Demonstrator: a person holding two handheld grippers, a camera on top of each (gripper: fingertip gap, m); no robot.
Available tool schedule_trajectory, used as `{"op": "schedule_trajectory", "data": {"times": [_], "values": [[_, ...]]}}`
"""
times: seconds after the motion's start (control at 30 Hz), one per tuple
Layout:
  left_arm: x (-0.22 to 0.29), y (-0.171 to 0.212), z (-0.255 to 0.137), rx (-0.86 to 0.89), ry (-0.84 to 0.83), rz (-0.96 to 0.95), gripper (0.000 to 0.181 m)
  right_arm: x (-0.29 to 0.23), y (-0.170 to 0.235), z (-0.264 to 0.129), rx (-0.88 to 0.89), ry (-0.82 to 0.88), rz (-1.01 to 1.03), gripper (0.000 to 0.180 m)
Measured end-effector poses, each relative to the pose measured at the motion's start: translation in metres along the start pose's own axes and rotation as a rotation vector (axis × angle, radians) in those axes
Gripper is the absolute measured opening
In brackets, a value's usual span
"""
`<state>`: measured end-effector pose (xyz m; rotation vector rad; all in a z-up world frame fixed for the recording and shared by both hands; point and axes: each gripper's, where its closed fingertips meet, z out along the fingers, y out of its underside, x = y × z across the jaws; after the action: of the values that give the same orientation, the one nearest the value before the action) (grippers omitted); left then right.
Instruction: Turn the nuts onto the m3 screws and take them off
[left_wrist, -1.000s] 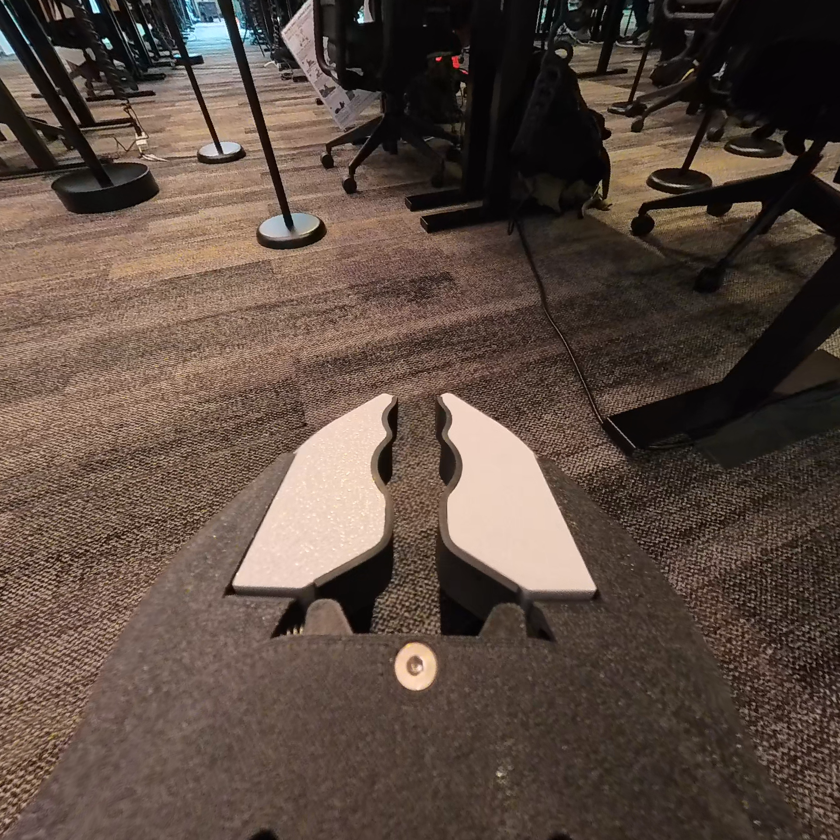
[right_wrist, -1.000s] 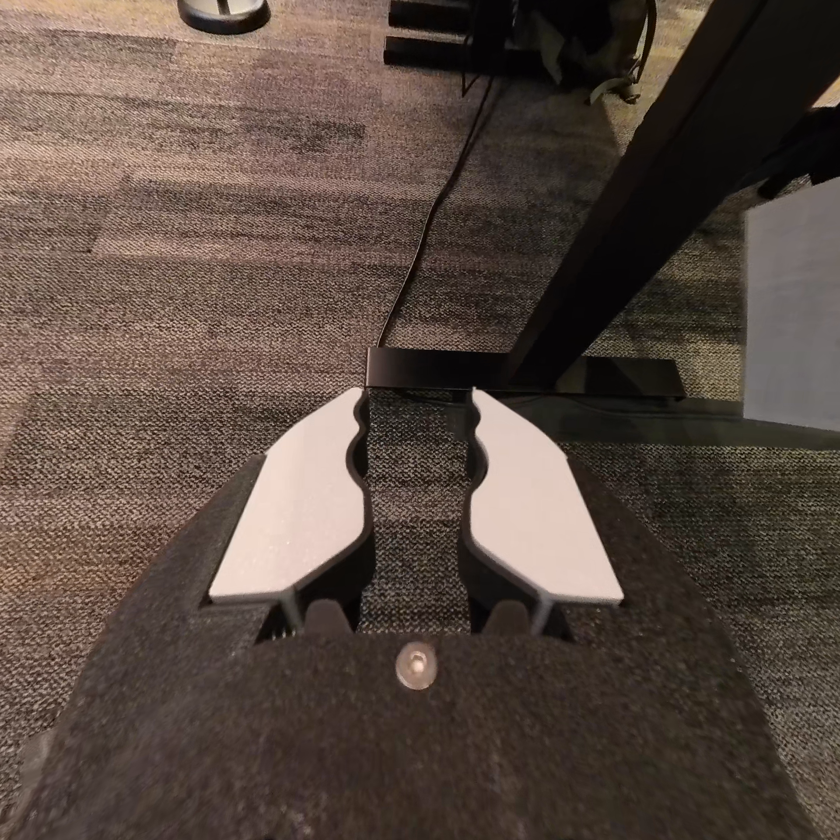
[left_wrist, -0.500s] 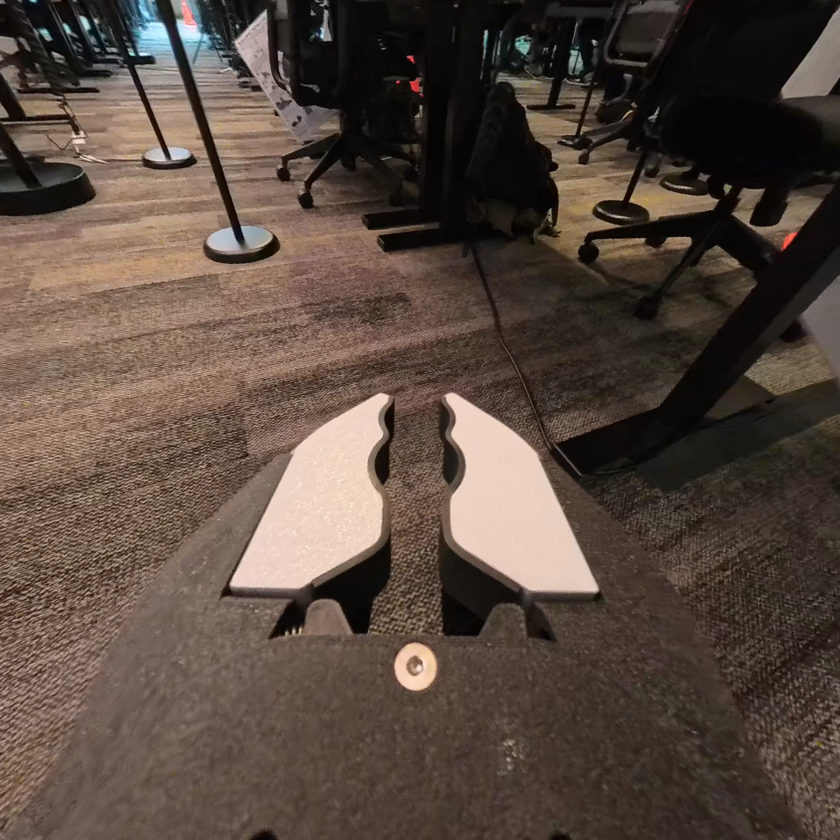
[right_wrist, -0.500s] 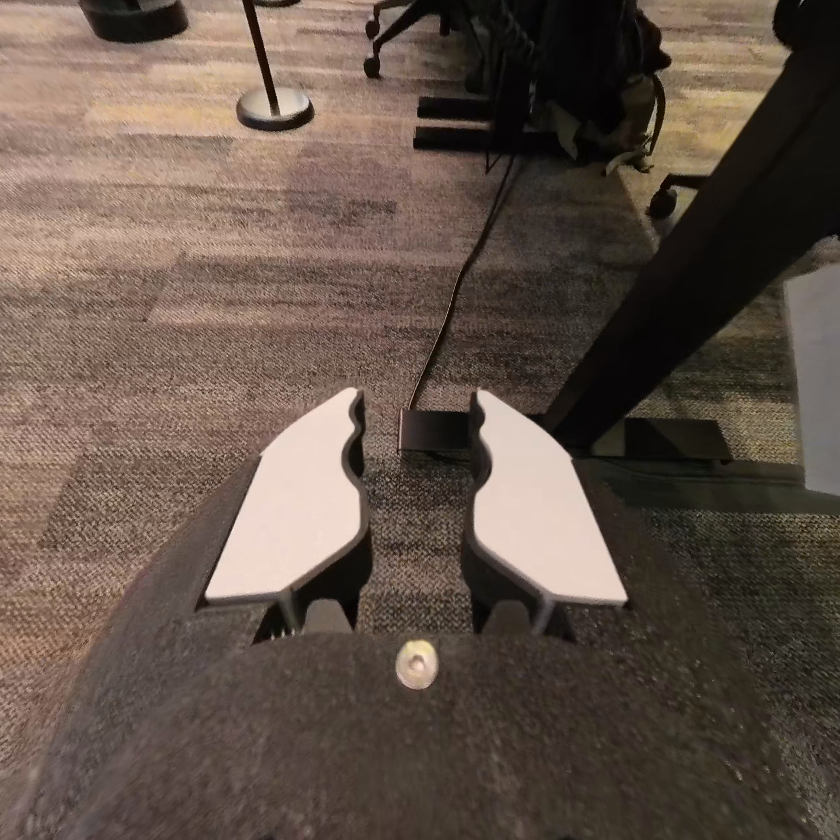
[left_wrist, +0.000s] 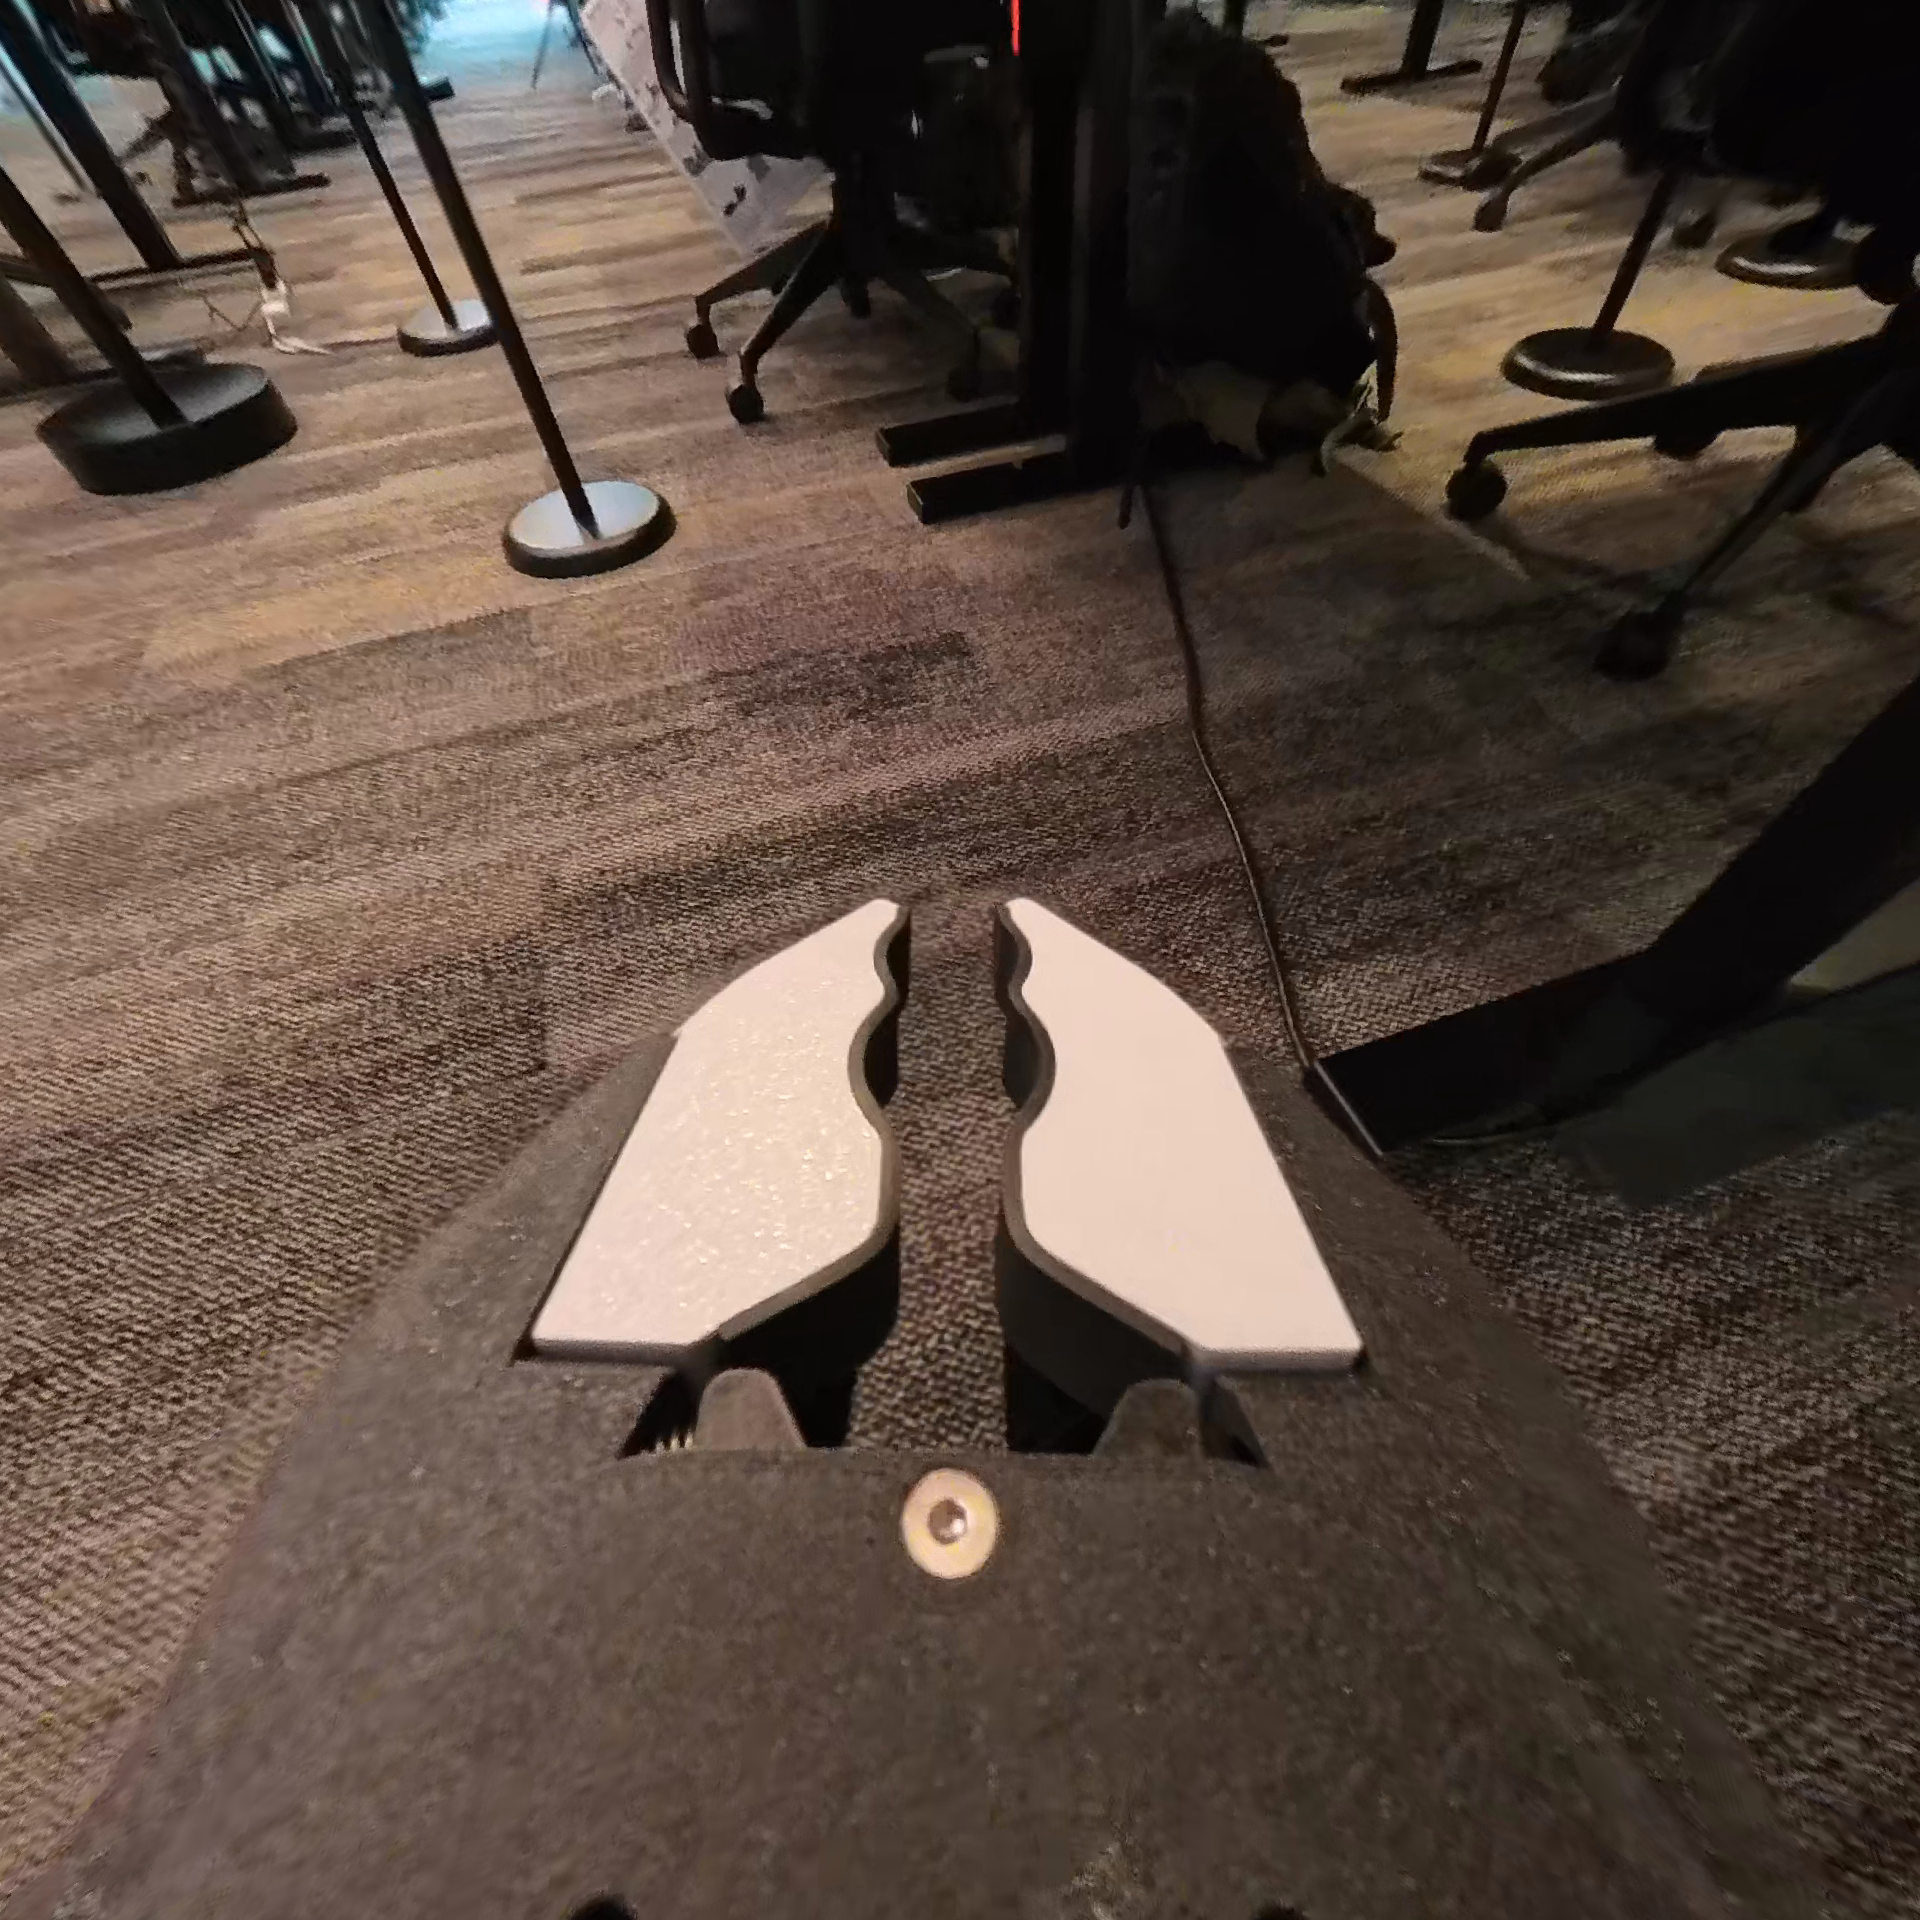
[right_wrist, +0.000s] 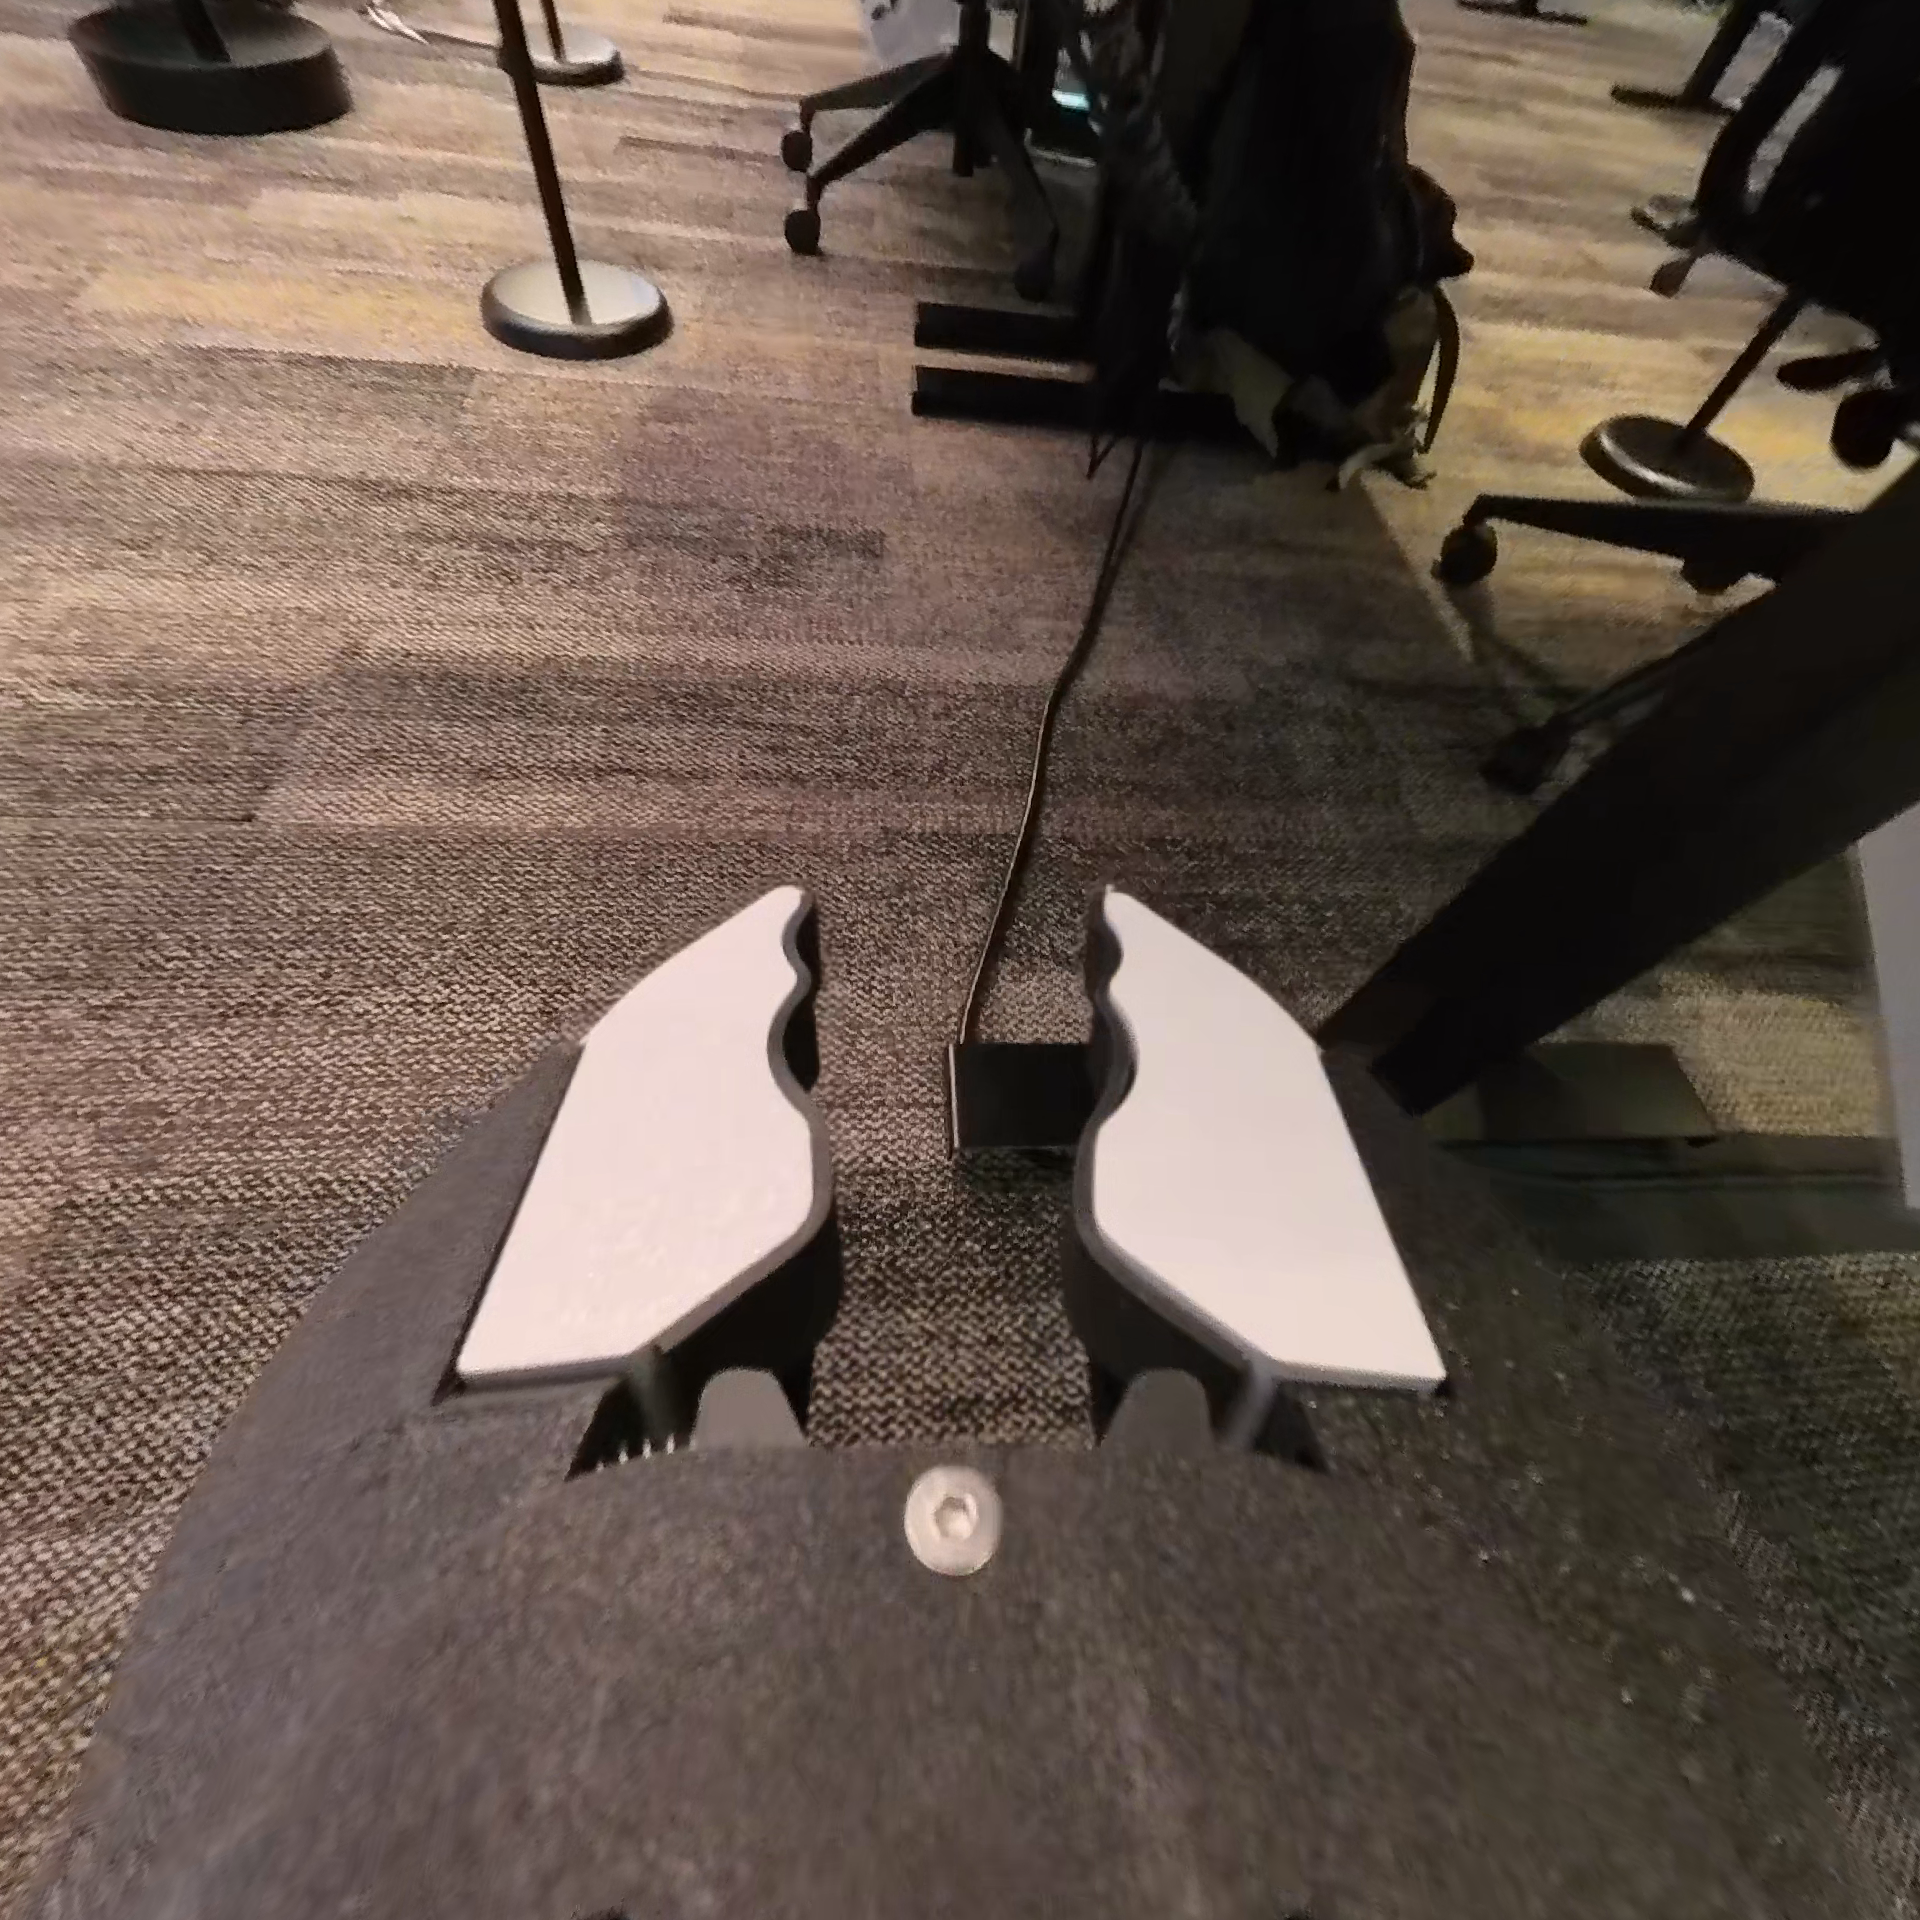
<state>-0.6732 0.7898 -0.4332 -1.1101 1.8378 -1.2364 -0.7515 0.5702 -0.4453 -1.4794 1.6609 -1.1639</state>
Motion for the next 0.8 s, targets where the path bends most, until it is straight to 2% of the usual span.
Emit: {"op": "schedule_trajectory", "data": {"times": [0.23, 0.53, 0.8], "values": [[0.017, 0.025, 0.004, -0.086, 0.046, -0.007, 0.013, 0.004, 0.018, 0.011, -0.044, 0.041, 0.026, 0.049], [0.012, 0.02, 0.012, -0.085, 0.032, 0.04, 0.016, 0.007, 0.005, 0.001, 0.001, 0.033, -0.026, 0.049], [0.027, 0.022, 0.012, -0.085, 0.057, 0.067, 0.017, 0.01, 0.006, -0.006, -0.004, 0.013, -0.011, 0.05]]}}
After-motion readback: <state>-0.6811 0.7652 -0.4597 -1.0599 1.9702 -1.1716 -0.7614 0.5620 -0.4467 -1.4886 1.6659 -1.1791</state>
